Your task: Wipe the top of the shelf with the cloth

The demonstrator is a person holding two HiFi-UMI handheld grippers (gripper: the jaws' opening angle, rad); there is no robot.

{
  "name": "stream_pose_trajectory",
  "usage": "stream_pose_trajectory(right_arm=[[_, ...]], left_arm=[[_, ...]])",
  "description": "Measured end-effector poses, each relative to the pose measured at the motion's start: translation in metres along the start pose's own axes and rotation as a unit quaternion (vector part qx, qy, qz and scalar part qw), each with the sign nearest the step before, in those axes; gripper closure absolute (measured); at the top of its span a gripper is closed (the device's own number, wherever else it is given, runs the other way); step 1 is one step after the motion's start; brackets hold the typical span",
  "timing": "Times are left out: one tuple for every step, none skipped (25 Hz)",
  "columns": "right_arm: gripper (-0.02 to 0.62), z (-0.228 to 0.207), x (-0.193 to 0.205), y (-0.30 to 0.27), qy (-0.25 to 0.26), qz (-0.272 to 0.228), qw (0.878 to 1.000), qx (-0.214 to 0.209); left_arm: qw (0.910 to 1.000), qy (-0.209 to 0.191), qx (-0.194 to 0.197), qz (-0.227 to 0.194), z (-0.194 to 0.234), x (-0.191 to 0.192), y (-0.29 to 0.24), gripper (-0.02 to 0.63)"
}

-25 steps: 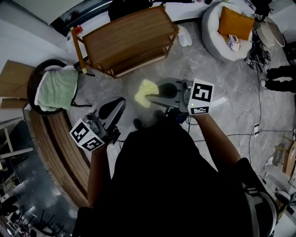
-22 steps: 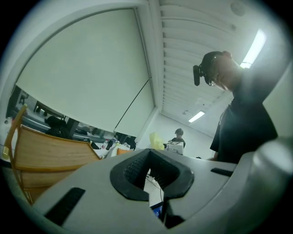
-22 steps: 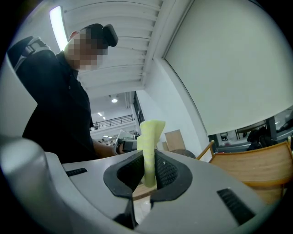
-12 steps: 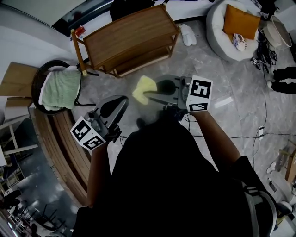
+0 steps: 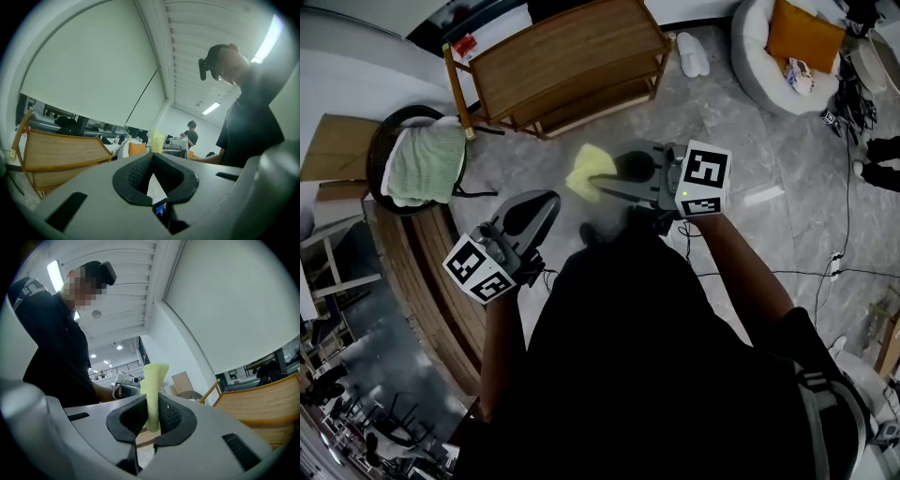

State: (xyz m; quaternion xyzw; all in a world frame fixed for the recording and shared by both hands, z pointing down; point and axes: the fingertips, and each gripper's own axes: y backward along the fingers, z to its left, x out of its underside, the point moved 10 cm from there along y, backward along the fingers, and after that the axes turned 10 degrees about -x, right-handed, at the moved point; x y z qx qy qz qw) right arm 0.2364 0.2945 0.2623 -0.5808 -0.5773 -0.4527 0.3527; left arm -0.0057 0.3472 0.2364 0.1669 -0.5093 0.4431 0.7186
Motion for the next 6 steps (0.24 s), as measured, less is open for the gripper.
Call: stream_pose_trajectory(right_arm=[[0.548,-0.0005,0.0011,0.0013,-0.002,0.001,1.000,-0.002],[0.548,-0.0014,0.0015,0.0027,-0.003,0.002,1.000,-0.005],[0.548,-0.0026,0.0015,0.0041,-0.004,0.002,1.000,-0.007],[0.548,-0.0040,0.0015,0.0052,-0.004,0.003,1.000,-0.008],[0.548,-0.0054,0.0014,0.0060,-0.004,0.004,1.000,-0.010],[0.548,-0.0069,0.0014,0.0067,-0.004,0.004,1.000,-0.011]], left_arm=[[1.0000,0.003,-0.004,-0.001,-0.0014,0.0015,0.0006,0.595],[1.0000,0.007,-0.006,-0.003,-0.0027,0.0025,0.0012,0.595],[0.9999,0.010,-0.008,-0.005,-0.0037,0.0034,0.0016,0.595],[0.9999,0.012,-0.010,-0.006,-0.0043,0.0046,0.0019,0.595],[0.9998,0.013,-0.012,-0.007,-0.0047,0.0059,0.0023,0.595],[0.9998,0.015,-0.014,-0.007,-0.0051,0.0073,0.0027,0.595]])
